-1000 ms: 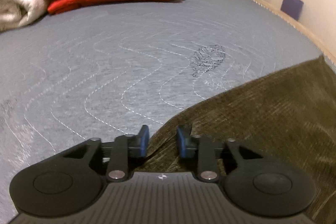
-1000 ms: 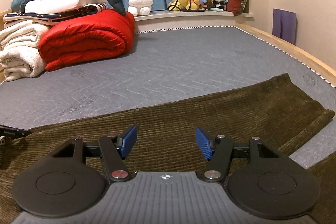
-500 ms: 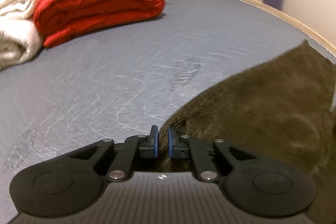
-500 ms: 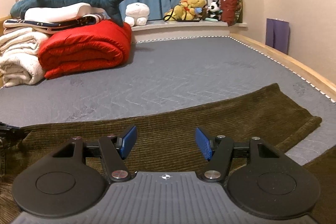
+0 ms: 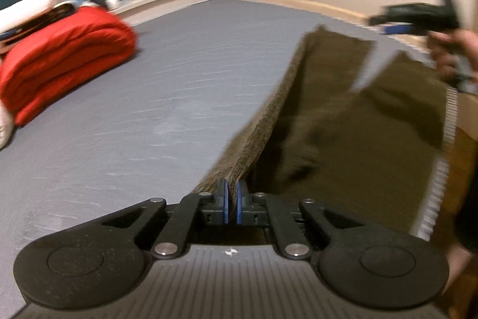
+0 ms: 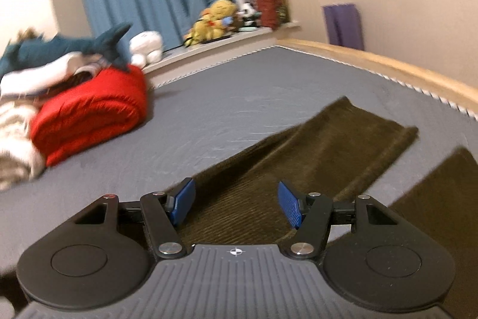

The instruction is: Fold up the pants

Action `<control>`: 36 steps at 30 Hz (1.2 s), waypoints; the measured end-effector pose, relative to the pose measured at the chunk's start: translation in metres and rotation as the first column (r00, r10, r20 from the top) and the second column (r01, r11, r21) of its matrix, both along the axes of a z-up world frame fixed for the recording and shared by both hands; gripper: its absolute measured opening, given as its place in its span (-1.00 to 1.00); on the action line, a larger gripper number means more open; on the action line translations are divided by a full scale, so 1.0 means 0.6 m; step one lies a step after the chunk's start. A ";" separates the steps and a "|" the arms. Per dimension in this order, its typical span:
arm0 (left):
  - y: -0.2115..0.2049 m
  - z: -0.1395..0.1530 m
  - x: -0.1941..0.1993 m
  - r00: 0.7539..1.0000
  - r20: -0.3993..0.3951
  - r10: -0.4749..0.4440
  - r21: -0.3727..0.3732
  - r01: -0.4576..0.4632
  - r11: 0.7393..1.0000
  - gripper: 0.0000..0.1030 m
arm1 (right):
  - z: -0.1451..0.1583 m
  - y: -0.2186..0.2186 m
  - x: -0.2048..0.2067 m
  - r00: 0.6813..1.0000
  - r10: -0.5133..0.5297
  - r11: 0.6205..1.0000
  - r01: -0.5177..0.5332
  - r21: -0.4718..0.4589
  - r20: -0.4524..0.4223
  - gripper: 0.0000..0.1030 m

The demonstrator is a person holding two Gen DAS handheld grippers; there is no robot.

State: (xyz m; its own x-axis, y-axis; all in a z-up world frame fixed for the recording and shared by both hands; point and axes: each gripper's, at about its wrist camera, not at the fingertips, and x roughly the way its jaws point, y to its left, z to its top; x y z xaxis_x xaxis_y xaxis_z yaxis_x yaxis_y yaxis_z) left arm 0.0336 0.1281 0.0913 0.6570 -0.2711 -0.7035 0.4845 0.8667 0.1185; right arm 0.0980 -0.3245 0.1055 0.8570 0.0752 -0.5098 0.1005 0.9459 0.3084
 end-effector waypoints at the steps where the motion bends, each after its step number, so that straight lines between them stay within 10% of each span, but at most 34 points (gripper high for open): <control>1: -0.003 0.005 -0.030 0.999 -0.001 -0.038 -0.003 0.038 0.999 -0.91 | 0.000 -0.009 -0.003 1.000 -0.017 1.000 0.017 0.016 0.000 0.24; 10: -0.054 -0.091 -0.189 0.957 -0.179 -0.230 0.157 0.259 0.953 -0.95 | -0.032 -0.106 -0.018 0.978 -0.193 0.959 0.205 0.194 -0.078 0.23; 16: -0.064 -0.069 -0.180 0.964 -0.157 -0.214 0.065 0.226 0.972 -0.69 | -0.061 -0.188 -0.024 0.938 -0.300 0.883 0.343 0.320 -0.175 0.14; 22: -0.094 -0.021 -0.132 0.992 -0.024 -0.123 0.036 0.124 0.992 -0.56 | -0.068 -0.271 -0.045 0.911 -0.375 0.830 0.412 0.377 -0.171 -0.39; 36: -0.273 -0.134 -0.001 0.988 -0.047 -0.146 -0.157 0.137 0.978 -0.56 | -0.161 -0.362 0.000 0.899 -0.347 0.815 0.431 0.387 -0.268 -0.37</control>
State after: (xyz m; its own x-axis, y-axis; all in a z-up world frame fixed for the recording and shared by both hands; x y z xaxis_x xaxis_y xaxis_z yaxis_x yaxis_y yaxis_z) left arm 0.0330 -0.0354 0.0108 0.5639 -0.4656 -0.6821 0.6053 0.7949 -0.0422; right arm 0.0980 -0.5414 0.0087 0.7594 -0.0001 -0.6507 0.5236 0.5937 0.6110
